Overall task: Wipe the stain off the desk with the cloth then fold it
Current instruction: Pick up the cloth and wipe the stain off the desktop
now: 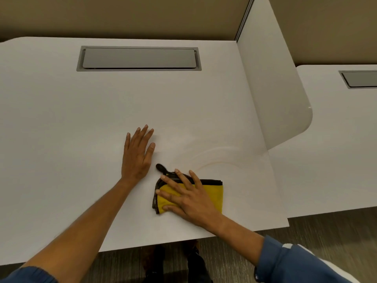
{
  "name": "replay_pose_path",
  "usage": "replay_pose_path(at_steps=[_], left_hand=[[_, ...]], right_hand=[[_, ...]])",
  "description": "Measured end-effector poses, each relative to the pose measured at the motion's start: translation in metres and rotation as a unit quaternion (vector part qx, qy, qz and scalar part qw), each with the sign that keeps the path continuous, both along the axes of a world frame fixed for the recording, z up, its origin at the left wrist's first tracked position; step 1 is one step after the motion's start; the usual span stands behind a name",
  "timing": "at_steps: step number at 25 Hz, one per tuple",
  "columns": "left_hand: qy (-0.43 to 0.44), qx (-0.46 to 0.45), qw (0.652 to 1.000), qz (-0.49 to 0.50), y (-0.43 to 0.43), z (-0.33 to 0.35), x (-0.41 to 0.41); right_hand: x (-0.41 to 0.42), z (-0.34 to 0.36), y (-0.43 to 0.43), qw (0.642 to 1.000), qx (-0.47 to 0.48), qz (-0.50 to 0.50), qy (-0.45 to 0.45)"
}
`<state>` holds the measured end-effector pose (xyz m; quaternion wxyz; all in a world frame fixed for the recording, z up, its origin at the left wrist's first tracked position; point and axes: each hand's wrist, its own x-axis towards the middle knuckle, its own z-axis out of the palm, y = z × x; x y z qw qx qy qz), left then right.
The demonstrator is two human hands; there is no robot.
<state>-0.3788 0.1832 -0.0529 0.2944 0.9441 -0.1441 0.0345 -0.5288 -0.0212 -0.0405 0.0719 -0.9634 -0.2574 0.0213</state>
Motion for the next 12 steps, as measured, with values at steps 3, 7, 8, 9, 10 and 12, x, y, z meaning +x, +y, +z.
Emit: replay_pose_path(at_steps=[3, 7, 8, 9, 10, 12], left_hand=[[0.014, -0.016, 0.999, 0.043, -0.001, 0.001, 0.001], [0.011, -0.001, 0.999, 0.040, -0.001, 0.001, 0.001], [0.012, 0.001, 0.999, 0.040, -0.001, 0.002, 0.001], [0.013, 0.005, 0.999, 0.039, -0.001, 0.002, 0.001], [0.015, 0.009, 0.999, 0.037, -0.002, 0.003, 0.001], [0.017, 0.016, 0.999, 0.033, -0.003, 0.003, 0.000]], right_hand=[[0.008, 0.003, 0.010, 0.990, 0.015, -0.141, 0.001], [0.019, 0.002, 0.013, 0.960, 0.024, -0.278, 0.002], [0.022, 0.001, 0.012, 0.951, 0.026, -0.307, 0.001], [0.026, 0.001, 0.009, 0.941, 0.029, -0.337, -0.001], [0.030, 0.001, 0.006, 0.930, 0.033, -0.367, -0.001], [0.038, 0.000, -0.004, 0.908, 0.039, -0.417, 0.002]])
